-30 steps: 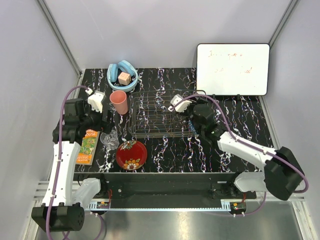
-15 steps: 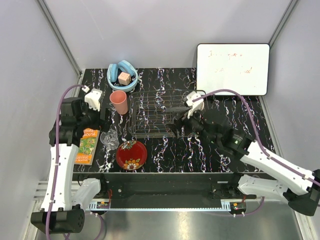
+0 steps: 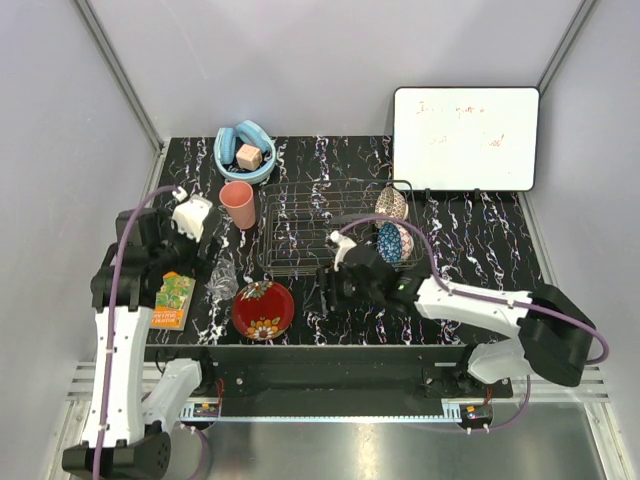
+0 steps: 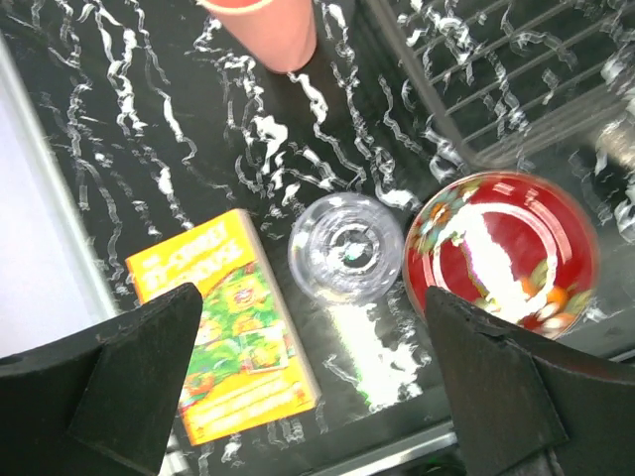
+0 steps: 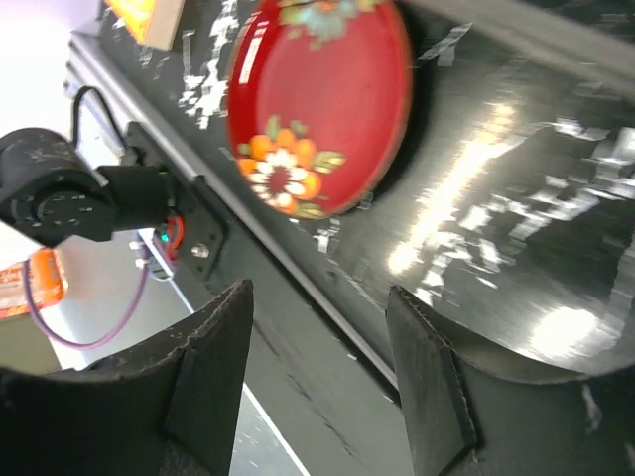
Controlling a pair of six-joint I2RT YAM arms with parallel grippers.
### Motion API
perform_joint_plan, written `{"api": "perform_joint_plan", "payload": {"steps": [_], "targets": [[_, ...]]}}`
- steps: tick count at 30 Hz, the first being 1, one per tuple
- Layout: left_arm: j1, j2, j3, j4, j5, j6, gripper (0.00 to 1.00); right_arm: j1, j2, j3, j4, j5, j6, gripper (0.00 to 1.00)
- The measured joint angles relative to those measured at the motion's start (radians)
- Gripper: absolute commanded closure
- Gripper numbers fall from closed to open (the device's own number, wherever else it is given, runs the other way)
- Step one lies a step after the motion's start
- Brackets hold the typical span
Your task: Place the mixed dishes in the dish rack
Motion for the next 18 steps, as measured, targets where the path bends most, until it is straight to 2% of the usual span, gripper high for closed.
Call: {"api": "perform_joint_plan", "payload": {"steps": [8,18], "targets": [[-0.001,-0.101,-0.131,-0.051,-0.060,0.124,0.01,0.106,0.183,0.068,0.106,0.095,0.060,0.39],[-0.001,-0.116,-0.167,-0.032,-0.086,0.172,0.01,0.175,0.308,0.090,0.146,0.307,0.104,0.43]]}}
